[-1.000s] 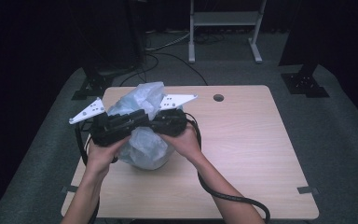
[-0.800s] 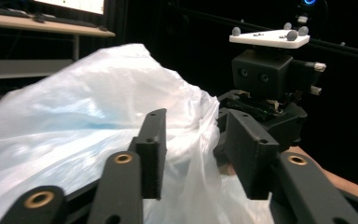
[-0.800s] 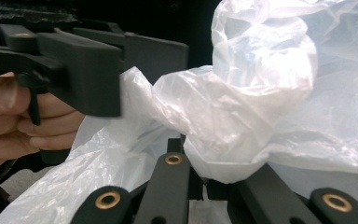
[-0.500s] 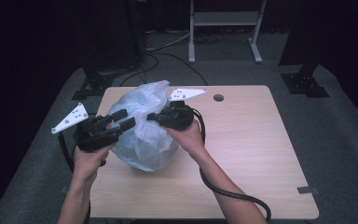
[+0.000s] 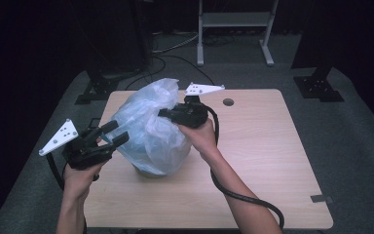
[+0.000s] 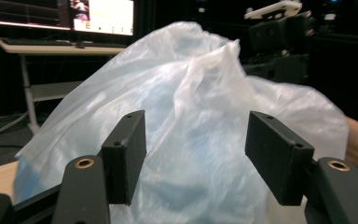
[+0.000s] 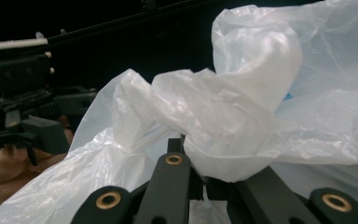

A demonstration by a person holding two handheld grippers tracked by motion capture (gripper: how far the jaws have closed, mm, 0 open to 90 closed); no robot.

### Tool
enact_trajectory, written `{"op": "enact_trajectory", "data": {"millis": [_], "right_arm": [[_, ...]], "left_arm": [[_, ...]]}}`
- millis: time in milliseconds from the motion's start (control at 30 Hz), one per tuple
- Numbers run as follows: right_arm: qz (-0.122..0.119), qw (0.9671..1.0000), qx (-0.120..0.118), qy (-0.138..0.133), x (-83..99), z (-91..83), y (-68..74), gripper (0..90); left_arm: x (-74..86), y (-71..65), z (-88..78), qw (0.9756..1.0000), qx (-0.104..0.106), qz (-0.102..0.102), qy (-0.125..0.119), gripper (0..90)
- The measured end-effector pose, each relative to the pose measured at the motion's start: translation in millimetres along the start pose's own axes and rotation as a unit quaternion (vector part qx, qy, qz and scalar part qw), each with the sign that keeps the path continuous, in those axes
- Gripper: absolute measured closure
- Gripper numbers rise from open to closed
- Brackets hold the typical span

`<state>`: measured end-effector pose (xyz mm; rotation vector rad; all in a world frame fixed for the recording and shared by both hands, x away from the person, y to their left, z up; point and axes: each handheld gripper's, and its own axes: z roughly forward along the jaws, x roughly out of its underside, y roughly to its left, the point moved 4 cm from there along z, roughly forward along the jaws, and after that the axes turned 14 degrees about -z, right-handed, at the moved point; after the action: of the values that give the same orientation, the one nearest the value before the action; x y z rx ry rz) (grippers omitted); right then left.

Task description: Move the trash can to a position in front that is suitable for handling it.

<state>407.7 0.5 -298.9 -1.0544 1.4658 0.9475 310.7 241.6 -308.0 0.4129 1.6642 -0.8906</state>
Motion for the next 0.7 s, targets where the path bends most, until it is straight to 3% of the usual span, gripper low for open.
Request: {"op": "enact_trajectory", "data": {"millis": [400,700], "right_arm": [[0.014,0.9998,0.007,-0.01,-3.7,-7.4,-7.4,88.4],[0.025,0.9995,0.007,-0.019,-6.7,-9.2,-10.3,88.5]], "left_arm": [[4.7,0.7,-15.0,0.9995,0.0,-0.006,-0.03,31.0],[8.3,6.6,-23.1,0.9989,-0.013,-0.014,-0.042,24.3]]}}
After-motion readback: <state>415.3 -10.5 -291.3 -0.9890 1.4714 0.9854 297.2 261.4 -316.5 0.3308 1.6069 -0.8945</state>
